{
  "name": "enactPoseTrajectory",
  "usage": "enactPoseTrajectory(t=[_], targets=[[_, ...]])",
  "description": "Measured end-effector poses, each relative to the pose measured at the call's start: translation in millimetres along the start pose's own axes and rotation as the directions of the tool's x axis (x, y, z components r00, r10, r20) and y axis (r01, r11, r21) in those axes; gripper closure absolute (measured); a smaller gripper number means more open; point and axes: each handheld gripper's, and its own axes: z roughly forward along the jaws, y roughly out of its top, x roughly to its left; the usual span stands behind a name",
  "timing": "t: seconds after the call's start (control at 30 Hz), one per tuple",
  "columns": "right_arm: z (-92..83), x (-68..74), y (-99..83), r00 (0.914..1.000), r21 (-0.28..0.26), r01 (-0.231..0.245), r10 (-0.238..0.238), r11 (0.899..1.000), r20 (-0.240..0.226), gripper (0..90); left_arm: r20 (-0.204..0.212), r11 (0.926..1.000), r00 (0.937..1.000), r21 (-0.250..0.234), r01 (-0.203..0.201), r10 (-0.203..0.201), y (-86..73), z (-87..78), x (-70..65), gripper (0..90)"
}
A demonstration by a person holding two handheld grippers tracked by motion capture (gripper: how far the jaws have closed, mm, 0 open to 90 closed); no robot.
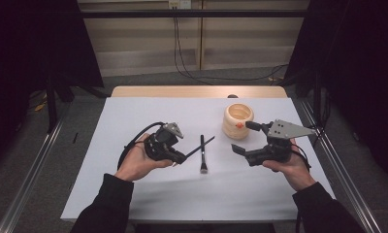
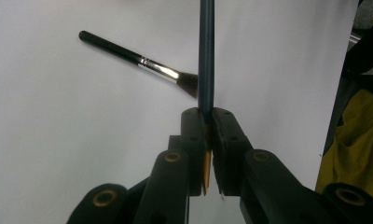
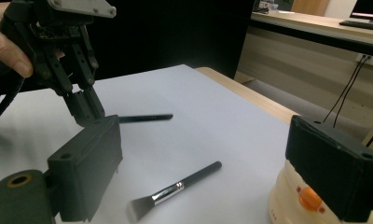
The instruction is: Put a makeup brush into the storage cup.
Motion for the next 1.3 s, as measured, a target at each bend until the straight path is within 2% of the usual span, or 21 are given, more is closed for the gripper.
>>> enactPoseTrajectory(t=[0.1, 0.23, 0.3, 0.33, 0.43, 0.5, 0.53, 0.57, 0.6, 0.63, 0.67, 0.7, 0.73, 0.8, 0.83, 0.97, 1.03, 1.07, 1.1, 1.17, 1.3], targets=[[5.1, -1.2, 4.2, 1.0000, -0.018, 0.005, -0.005, 1.000, 0.001, 17.6, 0.002, 0.9999, 0.9999, 0.006, -0.013, 0.013, 0.2, 3.1, -1.3, 84.0], [10.0, -4.6, 10.6, 0.9986, -0.030, 0.030, -0.031, 0.999, -0.043, 26.6, 0.008, 1.0000, 1.0000, 0.007, -0.006, 0.006, -0.6, 5.0, -1.6, 83.9], [11.2, -6.7, 13.1, 0.9972, -0.028, 0.038, -0.039, 0.999, -0.064, 35.7, 0.009, 1.0000, 1.0000, 0.001, -0.001, 0.001, -1.0, 5.7, -2.6, 83.9], [11.3, -7.3, 13.8, 0.9938, -0.028, 0.054, -0.057, 0.998, -0.095, 38.0, 0.011, 1.0000, 0.9999, 0.004, -0.005, 0.005, -0.8, 5.8, -2.3, 83.9], [13.8, -5.9, 17.1, 0.9937, 0.007, 0.063, -0.062, 0.998, -0.093, 35.9, 0.006, 1.0000, 1.0000, 0.007, 0.000, 0.000, -0.5, 6.3, -3.8, 83.9], [15.8, -8.0, 19.2, 0.9926, 0.053, 0.051, -0.045, 0.997, -0.113, 34.0, 0.012, 0.9999, 0.9999, 0.012, -0.007, 0.006, -0.1, 7.0, -3.9, 83.9], [17.2, -9.7, 20.3, 0.9912, 0.070, 0.043, -0.034, 0.997, -0.128, 33.6, 0.011, 1.0000, 0.9999, 0.001, 0.006, -0.006, -0.1, 8.3, -5.3, 83.9], [18.6, -11.2, 21.1, 0.9902, 0.084, 0.046, -0.034, 0.995, -0.135, 33.3, 0.013, 0.9995, 0.9998, 0.025, -0.018, 0.017, 0.4, 8.0, -4.5, 83.9], [20.2, -12.5, 22.4, 0.9878, 0.102, 0.041, -0.025, 0.994, -0.154, 32.5, 0.016, 0.9998, 0.9999, 0.018, -0.005, 0.005, 0.5, 9.6, -6.2, 83.9], [22.7, -14.0, 24.3, 0.9837, 0.129, 0.035, -0.011, 0.991, -0.180, 31.7, 0.016, 0.9992, 0.9996, 0.032, -0.025, 0.025, 1.0, 9.4, -5.2, 83.9], [24.1, -14.6, 25.5, 0.9825, 0.145, 0.041, -0.014, 0.989, -0.186, 30.5, 0.021, 0.9999, 0.9998, 0.014, -0.004, 0.004, 1.1, 11.6, -6.6, 83.9], [26.0, -15.0, 27.0, 0.9819, 0.163, 0.049, -0.018, 0.985, -0.188, 30.1, 0.021, 0.9990, 0.9995, 0.038, -0.025, 0.024, 1.5, 11.2, -5.7, 83.9], [28.3, -15.7, 28.9, 0.9783, 0.189, 0.052, -0.012, 0.981, -0.207, 29.1, 0.021, 0.9999, 0.9998, 0.013, 0.005, -0.005, 1.1, 13.1, -7.2, 83.9], [31.1, -16.2, 30.6, 0.9764, 0.208, 0.066, -0.020, 0.976, -0.215, 29.0, 0.031, 0.9991, 0.9993, 0.037, -0.019, 0.018, 1.1, 14.5, -6.8, 83.9], [33.2, -16.6, 31.7, 0.9728, 0.229, 0.073, -0.018, 0.971, -0.231, 27.8, 0.027, 0.9996, 0.9996, 0.029, -0.002, 0.001, 0.8, 16.0, -8.7, 83.9], [40.1, -17.5, 32.6, 0.9590, 0.292, 0.110, -0.024, 0.950, -0.282, 27.2, 0.042, 0.9981, 0.9988, 0.055, -0.025, 0.023, 2.2, 20.1, -11.0, 83.9], [42.6, -17.3, 32.4, 0.9578, 0.317, 0.128, -0.034, 0.940, -0.285, 27.3, 0.041, 0.9975, 0.9989, 0.065, -0.027, 0.024, 2.5, 22.1, -11.9, 83.9], [43.7, -17.0, 32.1, 0.9592, 0.325, 0.137, -0.043, 0.936, -0.280, 27.4, 0.045, 0.9956, 0.9980, 0.080, -0.048, 0.044, 2.9, 23.0, -11.5, 83.9], [44.3, -16.8, 31.7, 0.9606, 0.334, 0.144, -0.051, 0.931, -0.273, 27.4, 0.042, 0.9965, 0.9987, 0.078, -0.032, 0.029, 3.0, 24.6, -13.2, 83.9], [44.8, -15.5, 30.0, 0.9473, 0.346, 0.171, -0.057, 0.923, -0.315, 26.2, 0.048, 0.9947, 0.9977, 0.089, -0.052, 0.048, 3.4, 27.2, -13.5, 83.9], [47.7, -10.9, 27.5, 0.9359, 0.382, 0.207, -0.069, 0.901, -0.346, 28.4, 0.065, 0.9916, 0.9963, 0.112, -0.064, 0.057, 4.3, 32.5, -16.2, 83.9]])
